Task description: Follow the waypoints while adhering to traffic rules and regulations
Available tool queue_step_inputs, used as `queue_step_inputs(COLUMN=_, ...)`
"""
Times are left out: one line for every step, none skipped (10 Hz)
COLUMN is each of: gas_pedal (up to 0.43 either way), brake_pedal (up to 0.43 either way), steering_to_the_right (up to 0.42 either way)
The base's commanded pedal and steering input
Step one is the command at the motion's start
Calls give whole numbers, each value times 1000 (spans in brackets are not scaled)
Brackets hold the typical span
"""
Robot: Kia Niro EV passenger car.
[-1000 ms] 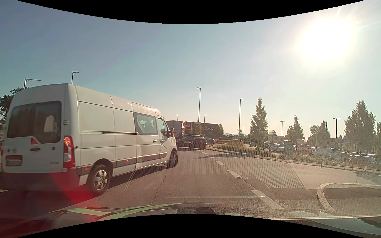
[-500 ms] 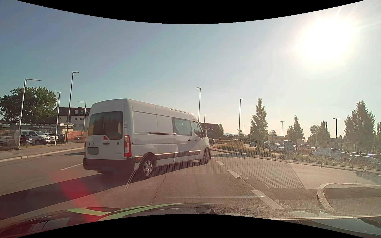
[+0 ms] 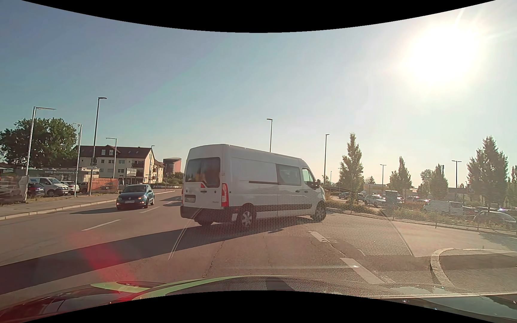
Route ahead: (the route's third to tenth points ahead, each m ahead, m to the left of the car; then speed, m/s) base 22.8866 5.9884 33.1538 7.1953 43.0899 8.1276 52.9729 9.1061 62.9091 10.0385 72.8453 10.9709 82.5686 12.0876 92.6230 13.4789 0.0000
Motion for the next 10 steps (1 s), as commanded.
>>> queue_step_inputs(gas_pedal=0, brake_pedal=232, steering_to_the_right=-19)
queue_step_inputs(gas_pedal=0, brake_pedal=238, steering_to_the_right=-19)
queue_step_inputs(gas_pedal=0, brake_pedal=238, steering_to_the_right=-19)
queue_step_inputs(gas_pedal=0, brake_pedal=232, steering_to_the_right=-19)
queue_step_inputs(gas_pedal=0, brake_pedal=232, steering_to_the_right=-19)
queue_step_inputs(gas_pedal=0, brake_pedal=232, steering_to_the_right=-19)
queue_step_inputs(gas_pedal=0, brake_pedal=232, steering_to_the_right=-19)
queue_step_inputs(gas_pedal=0, brake_pedal=232, steering_to_the_right=-19)
queue_step_inputs(gas_pedal=0, brake_pedal=232, steering_to_the_right=-19)
queue_step_inputs(gas_pedal=0, brake_pedal=232, steering_to_the_right=-19)
